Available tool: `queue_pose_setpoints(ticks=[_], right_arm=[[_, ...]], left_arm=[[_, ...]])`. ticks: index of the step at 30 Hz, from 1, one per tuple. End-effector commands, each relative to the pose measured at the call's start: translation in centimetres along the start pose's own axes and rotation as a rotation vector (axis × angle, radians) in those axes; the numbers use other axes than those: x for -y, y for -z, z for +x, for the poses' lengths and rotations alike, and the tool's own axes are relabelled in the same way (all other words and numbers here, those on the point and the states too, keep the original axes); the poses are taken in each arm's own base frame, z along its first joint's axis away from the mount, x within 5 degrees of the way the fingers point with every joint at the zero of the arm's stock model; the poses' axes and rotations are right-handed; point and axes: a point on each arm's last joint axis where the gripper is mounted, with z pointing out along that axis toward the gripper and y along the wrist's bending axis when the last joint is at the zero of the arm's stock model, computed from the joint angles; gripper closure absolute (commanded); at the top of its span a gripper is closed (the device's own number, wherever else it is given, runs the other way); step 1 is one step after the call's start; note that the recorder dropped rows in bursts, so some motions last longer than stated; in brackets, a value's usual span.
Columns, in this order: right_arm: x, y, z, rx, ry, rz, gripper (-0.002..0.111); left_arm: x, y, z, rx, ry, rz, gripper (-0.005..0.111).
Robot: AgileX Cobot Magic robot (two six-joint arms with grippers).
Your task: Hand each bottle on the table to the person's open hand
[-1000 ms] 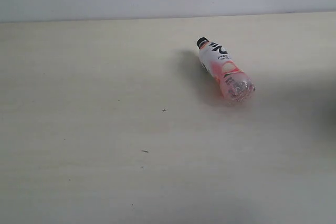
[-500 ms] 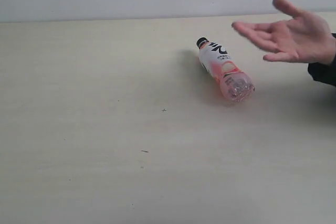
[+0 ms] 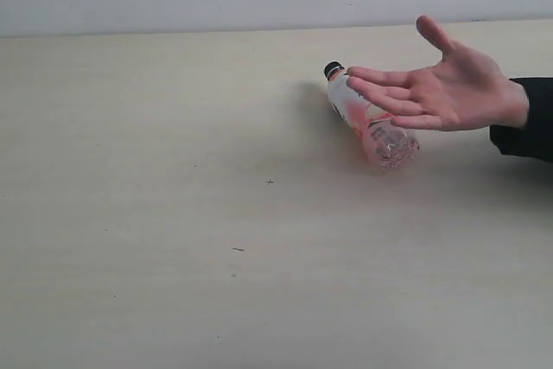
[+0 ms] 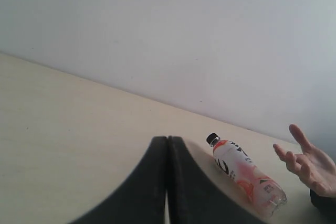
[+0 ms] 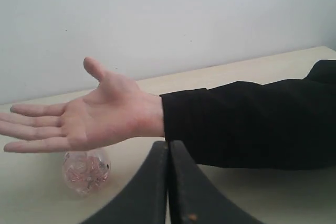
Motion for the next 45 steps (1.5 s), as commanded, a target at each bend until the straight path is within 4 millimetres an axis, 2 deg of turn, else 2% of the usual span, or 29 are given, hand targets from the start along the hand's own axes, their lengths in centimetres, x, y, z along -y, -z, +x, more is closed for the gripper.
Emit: queue_pose_setpoints(ticks=[1,6,10,18,23,33,40,43,45], right_arm=[[0.0,0.0,-0.1,0.027,0.0,-0.005,0.108],[-0.3,0.2,-1.6,0.187,-0.256,-0.057,0.108],[-0.3,0.4,-2.4,0.277,-0.299,-0.077,0.108],[-0.3,0.4,-2.5,0.284,-0.348,-0.083,0.108],[-0.2,0.4,-2.5,0.286,-0.522,-0.102,0.108],[0.1,0.9,-3.8,0.442,-0.56,-0.12,0.108],[0.4,1.9,-5.3,0.644,-0.534,-0.138,0.108],[0.5,3.4,-7.4,0.847,-0.503,-0.159,0.108],[0.6,4.0,-9.6,0.951,-0.481,-0.113,0.108]], left_arm=[[0.0,0.0,0.0,0.009,-0.01,0.008,0.107],[0.0,0.0,0.0,0.009,-0.012,0.008,0.107],[0.0,0.0,0.0,0.009,-0.012,0.008,0.107],[0.0,0.0,0.0,0.009,-0.012,0.008,0.107],[0.0,0.0,0.0,0.009,-0.012,0.008,0.107],[0.0,0.0,0.0,0.009,-0.012,0.008,0.107],[0.0,0.0,0.0,0.009,-0.012,0.008,0.107],[0.0,0.0,0.0,0.009,-0.012,0.008,0.107],[0.0,0.0,0.0,0.009,-0.012,0.008,0.107]])
